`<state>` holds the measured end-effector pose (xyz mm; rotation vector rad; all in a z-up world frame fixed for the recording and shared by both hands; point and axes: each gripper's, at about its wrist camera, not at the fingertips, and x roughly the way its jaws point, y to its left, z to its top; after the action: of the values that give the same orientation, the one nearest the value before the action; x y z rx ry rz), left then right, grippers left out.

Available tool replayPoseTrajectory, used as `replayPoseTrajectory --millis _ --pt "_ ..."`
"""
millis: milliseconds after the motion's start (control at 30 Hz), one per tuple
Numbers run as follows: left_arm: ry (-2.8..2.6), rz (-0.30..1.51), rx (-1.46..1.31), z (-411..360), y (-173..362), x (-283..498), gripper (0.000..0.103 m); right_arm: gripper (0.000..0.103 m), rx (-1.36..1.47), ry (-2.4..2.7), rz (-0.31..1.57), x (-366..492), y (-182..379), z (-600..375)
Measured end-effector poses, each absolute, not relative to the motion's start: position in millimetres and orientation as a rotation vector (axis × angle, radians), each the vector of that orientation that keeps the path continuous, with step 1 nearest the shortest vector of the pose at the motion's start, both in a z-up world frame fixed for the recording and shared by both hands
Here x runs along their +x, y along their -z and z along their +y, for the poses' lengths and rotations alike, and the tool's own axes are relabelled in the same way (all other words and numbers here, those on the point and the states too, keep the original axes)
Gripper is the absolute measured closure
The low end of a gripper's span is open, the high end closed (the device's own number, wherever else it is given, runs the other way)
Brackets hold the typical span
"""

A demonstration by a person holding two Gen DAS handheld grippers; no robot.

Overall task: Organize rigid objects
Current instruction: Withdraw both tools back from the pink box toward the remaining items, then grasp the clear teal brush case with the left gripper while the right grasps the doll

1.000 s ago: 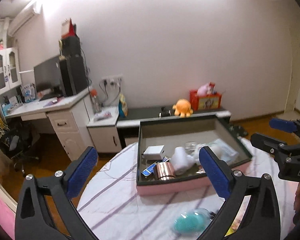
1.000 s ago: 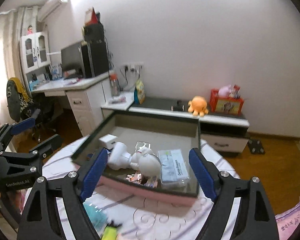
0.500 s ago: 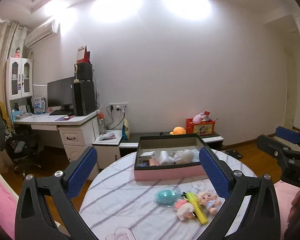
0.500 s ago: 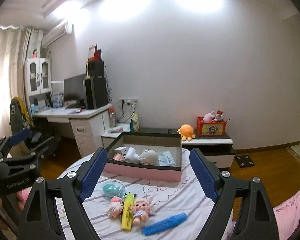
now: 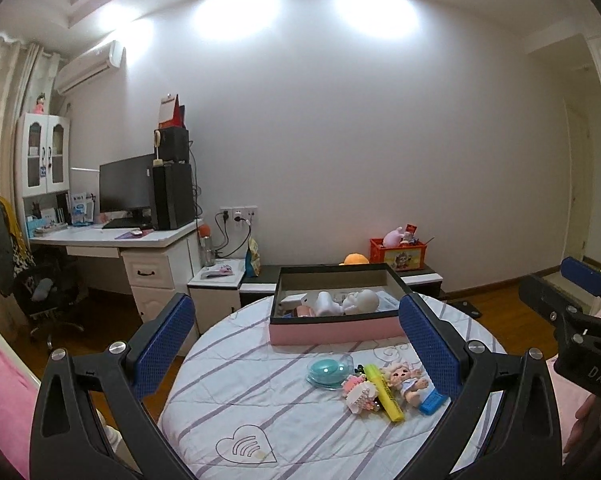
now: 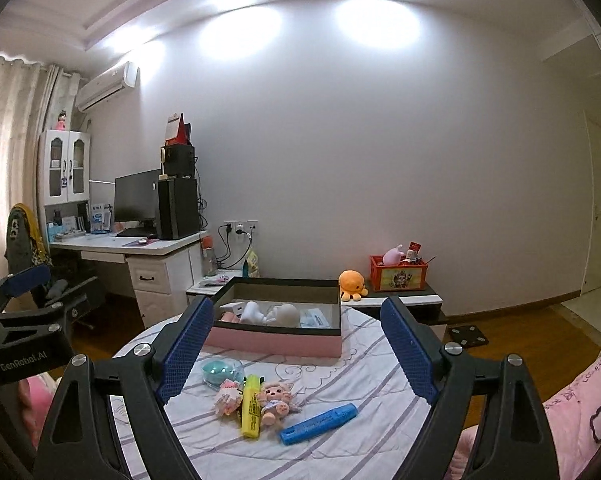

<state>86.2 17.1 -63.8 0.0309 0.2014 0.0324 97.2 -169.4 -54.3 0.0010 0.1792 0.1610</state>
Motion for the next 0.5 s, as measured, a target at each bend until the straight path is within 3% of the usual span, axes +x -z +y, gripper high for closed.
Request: replayPoseTrajectory --millis 500 --pt "-0.038 0.294 0.042 28 93 106 0.000 0.016 -0.003 -0.134 0.271 108 80 -174"
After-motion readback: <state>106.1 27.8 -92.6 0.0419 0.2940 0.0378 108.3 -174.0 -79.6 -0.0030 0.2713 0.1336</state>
